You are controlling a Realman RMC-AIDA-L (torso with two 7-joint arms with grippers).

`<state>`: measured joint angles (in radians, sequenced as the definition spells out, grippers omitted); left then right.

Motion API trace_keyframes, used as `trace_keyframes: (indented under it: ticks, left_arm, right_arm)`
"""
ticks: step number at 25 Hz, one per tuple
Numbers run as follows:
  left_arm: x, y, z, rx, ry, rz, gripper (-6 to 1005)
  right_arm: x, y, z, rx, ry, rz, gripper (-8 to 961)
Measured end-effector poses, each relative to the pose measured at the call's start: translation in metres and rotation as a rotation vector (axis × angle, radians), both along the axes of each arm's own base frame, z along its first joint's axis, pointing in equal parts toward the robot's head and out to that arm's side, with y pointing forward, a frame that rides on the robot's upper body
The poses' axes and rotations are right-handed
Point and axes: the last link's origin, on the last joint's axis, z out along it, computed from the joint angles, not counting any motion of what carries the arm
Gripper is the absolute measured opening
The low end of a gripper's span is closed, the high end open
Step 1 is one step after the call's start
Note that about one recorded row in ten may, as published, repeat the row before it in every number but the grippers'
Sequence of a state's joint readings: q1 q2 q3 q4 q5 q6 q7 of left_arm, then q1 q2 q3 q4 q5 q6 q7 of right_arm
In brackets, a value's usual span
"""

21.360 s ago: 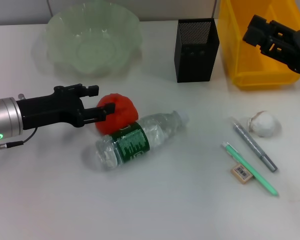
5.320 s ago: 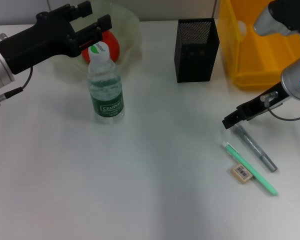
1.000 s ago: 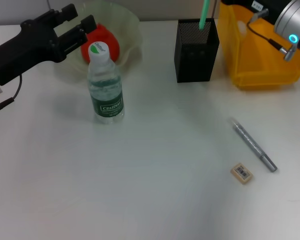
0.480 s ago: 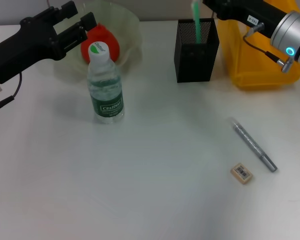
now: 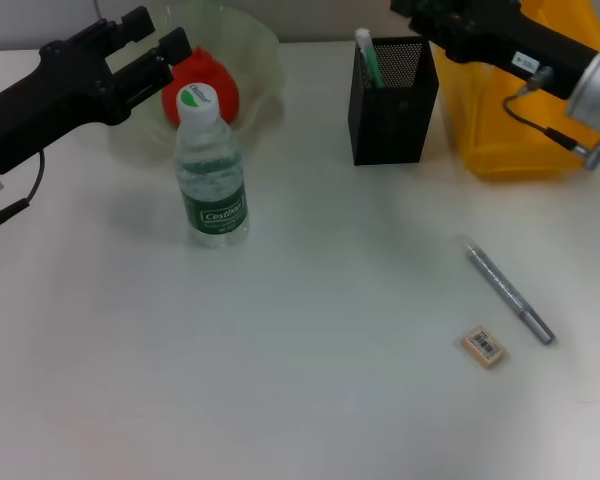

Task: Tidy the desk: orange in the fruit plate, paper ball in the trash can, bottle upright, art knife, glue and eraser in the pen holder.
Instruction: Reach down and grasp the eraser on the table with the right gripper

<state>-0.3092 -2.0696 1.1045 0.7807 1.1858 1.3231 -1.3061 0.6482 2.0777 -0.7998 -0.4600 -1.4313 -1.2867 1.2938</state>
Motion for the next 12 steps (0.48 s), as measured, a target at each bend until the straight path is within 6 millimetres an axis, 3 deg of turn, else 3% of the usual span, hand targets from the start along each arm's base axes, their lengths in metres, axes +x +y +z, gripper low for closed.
trace_keyframes:
  ticks: [8,11,12]
  left_arm:
    - [-0.001,-0.001,0.000,0.000,-0.034,0.009,605]
    - [-0.002,-0.001,-0.001,0.000,-0.065,0.024,605]
    - [-0.002,-0.001,-0.001,0.000,-0.073,0.027,605]
  right_arm:
    - [-0.017,-0.037,0.032,-0.282,-0.059,0.148,468]
    - [-0.016,-0.050,0.041,-0.469,-0.209,0.104,484]
    - [-0.013,-0.053,0.044,-0.549,-0.355,0.039,490]
